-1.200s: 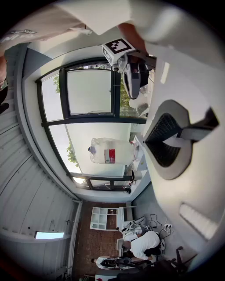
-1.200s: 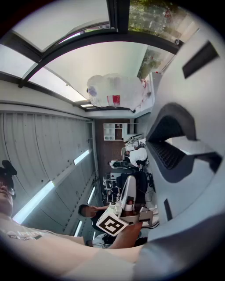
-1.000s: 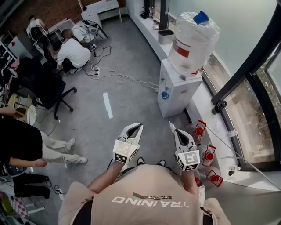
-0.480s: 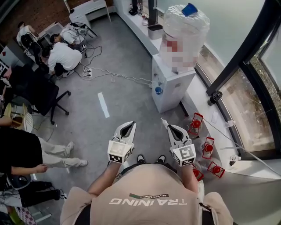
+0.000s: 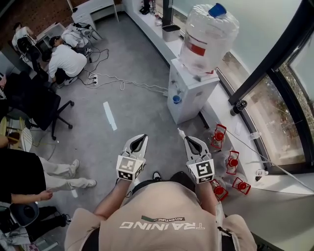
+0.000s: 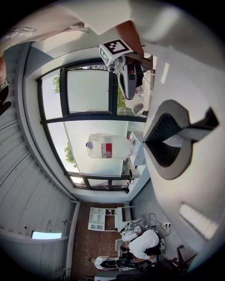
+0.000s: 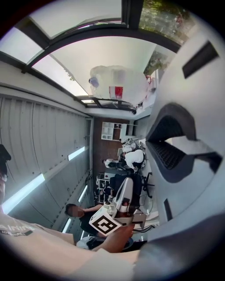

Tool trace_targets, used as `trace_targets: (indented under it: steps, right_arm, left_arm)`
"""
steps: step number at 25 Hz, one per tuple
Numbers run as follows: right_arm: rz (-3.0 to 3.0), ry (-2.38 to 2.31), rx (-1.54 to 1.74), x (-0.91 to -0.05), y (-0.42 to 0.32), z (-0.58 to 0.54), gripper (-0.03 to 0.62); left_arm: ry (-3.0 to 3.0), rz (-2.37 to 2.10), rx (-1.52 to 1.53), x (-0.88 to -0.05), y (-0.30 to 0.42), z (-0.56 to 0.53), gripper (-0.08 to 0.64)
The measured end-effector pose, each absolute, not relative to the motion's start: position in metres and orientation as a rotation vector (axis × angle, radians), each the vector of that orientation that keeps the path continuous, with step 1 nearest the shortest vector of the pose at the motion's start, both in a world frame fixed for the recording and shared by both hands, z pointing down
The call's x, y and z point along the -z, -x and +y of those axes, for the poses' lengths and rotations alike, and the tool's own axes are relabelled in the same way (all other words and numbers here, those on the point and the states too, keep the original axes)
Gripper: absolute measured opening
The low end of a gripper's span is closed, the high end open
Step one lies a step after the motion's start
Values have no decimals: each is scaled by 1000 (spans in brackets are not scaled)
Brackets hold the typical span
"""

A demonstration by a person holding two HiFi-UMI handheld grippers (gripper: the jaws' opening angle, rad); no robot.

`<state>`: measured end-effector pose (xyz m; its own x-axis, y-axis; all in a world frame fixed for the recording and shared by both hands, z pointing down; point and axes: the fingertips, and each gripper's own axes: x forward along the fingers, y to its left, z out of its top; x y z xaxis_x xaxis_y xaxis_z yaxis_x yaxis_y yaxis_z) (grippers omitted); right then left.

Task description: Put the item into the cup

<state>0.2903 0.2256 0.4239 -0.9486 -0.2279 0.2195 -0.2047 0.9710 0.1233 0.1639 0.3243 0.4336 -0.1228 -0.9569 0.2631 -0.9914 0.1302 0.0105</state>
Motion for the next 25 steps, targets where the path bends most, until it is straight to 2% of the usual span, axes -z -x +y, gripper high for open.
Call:
trace_targets:
  steps: [8, 25]
  right_arm:
    - [-2887, -375, 30, -432, -262, 205, 11]
    - [-2892, -267, 35, -455, -189, 84, 11]
  left_arm:
    - [-1939, -2153, -234, -446, -136, 300, 8]
    - [-1866, -2188, -232, -441, -75, 178, 8]
